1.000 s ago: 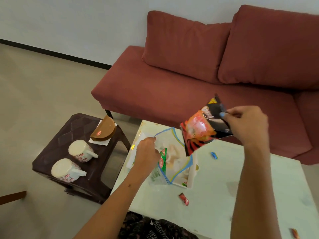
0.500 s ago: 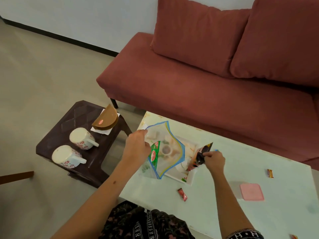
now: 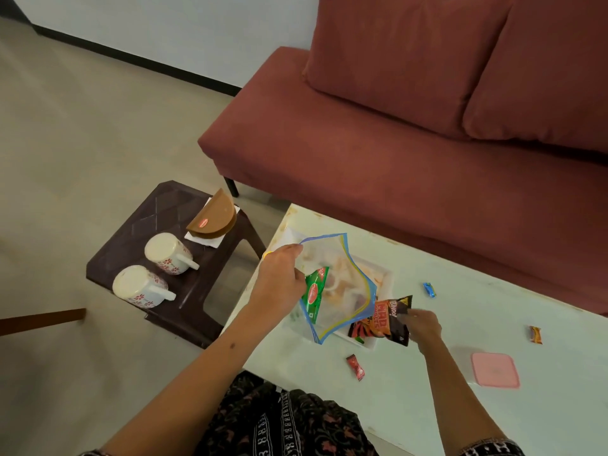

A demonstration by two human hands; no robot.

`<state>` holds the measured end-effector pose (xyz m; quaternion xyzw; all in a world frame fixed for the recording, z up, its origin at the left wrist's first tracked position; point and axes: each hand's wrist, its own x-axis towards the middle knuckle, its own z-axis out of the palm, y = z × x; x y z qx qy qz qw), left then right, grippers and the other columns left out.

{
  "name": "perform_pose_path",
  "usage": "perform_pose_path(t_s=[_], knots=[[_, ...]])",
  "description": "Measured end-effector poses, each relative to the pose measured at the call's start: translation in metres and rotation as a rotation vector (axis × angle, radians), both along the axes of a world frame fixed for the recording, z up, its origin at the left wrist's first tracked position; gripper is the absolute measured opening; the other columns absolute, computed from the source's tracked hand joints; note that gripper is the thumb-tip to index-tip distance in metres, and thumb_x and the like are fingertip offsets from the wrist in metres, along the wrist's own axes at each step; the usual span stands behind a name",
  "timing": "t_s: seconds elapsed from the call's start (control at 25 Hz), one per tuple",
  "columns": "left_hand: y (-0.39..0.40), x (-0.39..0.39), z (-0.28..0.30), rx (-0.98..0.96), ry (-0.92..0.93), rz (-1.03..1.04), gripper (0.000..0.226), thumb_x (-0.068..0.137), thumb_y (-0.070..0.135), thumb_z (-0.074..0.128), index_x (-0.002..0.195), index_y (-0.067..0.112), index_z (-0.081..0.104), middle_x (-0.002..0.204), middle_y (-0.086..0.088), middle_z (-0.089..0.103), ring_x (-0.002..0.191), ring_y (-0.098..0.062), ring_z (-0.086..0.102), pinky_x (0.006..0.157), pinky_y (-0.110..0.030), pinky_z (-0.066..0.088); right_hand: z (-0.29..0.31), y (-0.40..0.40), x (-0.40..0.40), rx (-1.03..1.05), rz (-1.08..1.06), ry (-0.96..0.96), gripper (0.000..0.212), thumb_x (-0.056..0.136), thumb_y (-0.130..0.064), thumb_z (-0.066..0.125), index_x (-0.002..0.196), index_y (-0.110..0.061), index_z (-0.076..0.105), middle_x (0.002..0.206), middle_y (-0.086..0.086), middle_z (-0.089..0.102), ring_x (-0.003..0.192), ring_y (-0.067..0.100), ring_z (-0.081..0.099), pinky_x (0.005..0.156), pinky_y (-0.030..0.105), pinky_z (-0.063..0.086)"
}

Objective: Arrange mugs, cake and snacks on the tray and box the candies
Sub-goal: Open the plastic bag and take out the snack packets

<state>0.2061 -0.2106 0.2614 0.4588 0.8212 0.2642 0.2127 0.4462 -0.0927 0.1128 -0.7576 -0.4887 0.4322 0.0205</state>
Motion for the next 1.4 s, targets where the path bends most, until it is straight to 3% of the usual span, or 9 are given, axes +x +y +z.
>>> perform_pose_path(t_s=[0.16, 0.24, 0.4, 0.52, 0.64, 0.76, 1.0, 1.16, 1.4], knots=[[0.008, 0.008, -0.001, -0.06, -0.012, -0.025, 0.046, 0.086, 0.003, 0.052, 0.132, 0.005, 0.048, 0.129, -0.01, 0.059, 0.115, -0.023, 0.057, 0.096, -0.033, 0.047, 0.084, -0.005, -0.038, 0.572, -0.152, 0.33, 0.009, 0.081, -0.024, 0.059, 0.087, -0.021, 0.066, 0.086, 0.004, 0.07, 0.082, 0.02, 0.066, 0.083, 0.029, 0.051], [0.011, 0.012, -0.002, -0.086, -0.02, -0.038, 0.045, 0.088, 0.006, 0.052, 0.133, 0.007, 0.048, 0.131, -0.008, 0.058, 0.117, -0.022, 0.056, 0.099, -0.035, 0.048, 0.118, -0.025, -0.065, 0.768, -0.081, 0.479, 0.009, 0.08, -0.023, 0.058, 0.078, -0.03, 0.064, 0.072, -0.009, 0.068, 0.067, 0.004, 0.065, 0.068, 0.011, 0.049], [0.011, 0.019, 0.001, -0.063, -0.016, -0.065, 0.046, 0.087, 0.007, 0.053, 0.133, 0.007, 0.048, 0.133, -0.008, 0.057, 0.12, -0.023, 0.054, 0.103, -0.038, 0.045, 0.104, -0.042, -0.11, 0.429, 0.502, 0.084, 0.023, 0.081, -0.037, 0.06, 0.073, -0.015, 0.061, 0.068, -0.004, 0.06, 0.067, 0.014, 0.056, 0.061, 0.023, 0.038], [0.005, 0.025, 0.005, -0.005, -0.027, -0.094, 0.047, 0.087, 0.008, 0.054, 0.133, 0.01, 0.048, 0.134, -0.005, 0.056, 0.119, -0.019, 0.054, 0.102, -0.036, 0.046, 0.07, -0.028, -0.121, 0.003, 0.564, -0.103, 0.031, 0.079, -0.038, 0.063, 0.083, -0.008, 0.059, 0.087, 0.004, 0.06, 0.096, 0.027, 0.061, 0.071, 0.029, 0.042], [0.0, 0.03, 0.007, 0.011, -0.044, -0.101, 0.047, 0.088, 0.011, 0.055, 0.134, 0.012, 0.047, 0.136, -0.002, 0.054, 0.117, -0.017, 0.055, 0.098, -0.036, 0.05, 0.052, -0.03, -0.126, -0.068, 0.527, -0.09, 0.024, 0.075, -0.024, 0.068, 0.067, -0.011, 0.049, 0.084, 0.007, 0.063, 0.096, 0.03, 0.067, 0.077, 0.033, 0.051], [0.0, 0.027, 0.003, -0.003, -0.04, -0.099, 0.048, 0.088, 0.011, 0.055, 0.135, 0.012, 0.046, 0.137, -0.003, 0.053, 0.12, -0.018, 0.054, 0.1, -0.037, 0.048, 0.051, -0.038, -0.135, -0.021, 0.463, -0.052, 0.024, 0.082, -0.018, 0.061, 0.064, -0.009, 0.048, 0.073, 0.01, 0.063, 0.086, 0.033, 0.071, 0.068, 0.035, 0.054], [0.006, 0.014, -0.008, 0.007, 0.039, -0.098, 0.046, 0.084, 0.001, 0.053, 0.129, 0.005, 0.051, 0.131, -0.01, 0.059, 0.118, -0.023, 0.055, 0.103, -0.03, 0.041, 0.129, -0.033, -0.116, 0.253, 0.603, -0.092, 0.024, 0.088, -0.034, 0.051, 0.088, -0.014, 0.064, 0.09, 0.007, 0.067, 0.091, 0.029, 0.062, 0.07, 0.029, 0.042], [0.009, 0.0, -0.017, -0.027, 0.059, -0.008, 0.049, 0.082, -0.001, 0.05, 0.13, 0.005, 0.049, 0.13, -0.009, 0.058, 0.117, -0.024, 0.055, 0.099, -0.028, 0.042, 0.207, -0.013, -0.057, 0.607, 0.425, 0.077, 0.029, 0.082, -0.037, 0.064, 0.069, -0.013, 0.056, 0.059, -0.007, 0.054, 0.059, 0.012, 0.052, 0.054, 0.023, 0.038], [0.012, -0.019, -0.02, -0.056, 0.049, 0.111, 0.048, 0.08, -0.003, 0.049, 0.127, 0.004, 0.052, 0.123, -0.014, 0.062, 0.111, -0.03, 0.058, 0.097, -0.039, 0.047, 0.187, 0.034, -0.024, 0.759, 0.092, 0.217, 0.022, 0.076, -0.014, 0.074, 0.085, -0.023, 0.056, 0.071, -0.005, 0.066, 0.057, 0.006, 0.058, 0.051, 0.008, 0.041]])
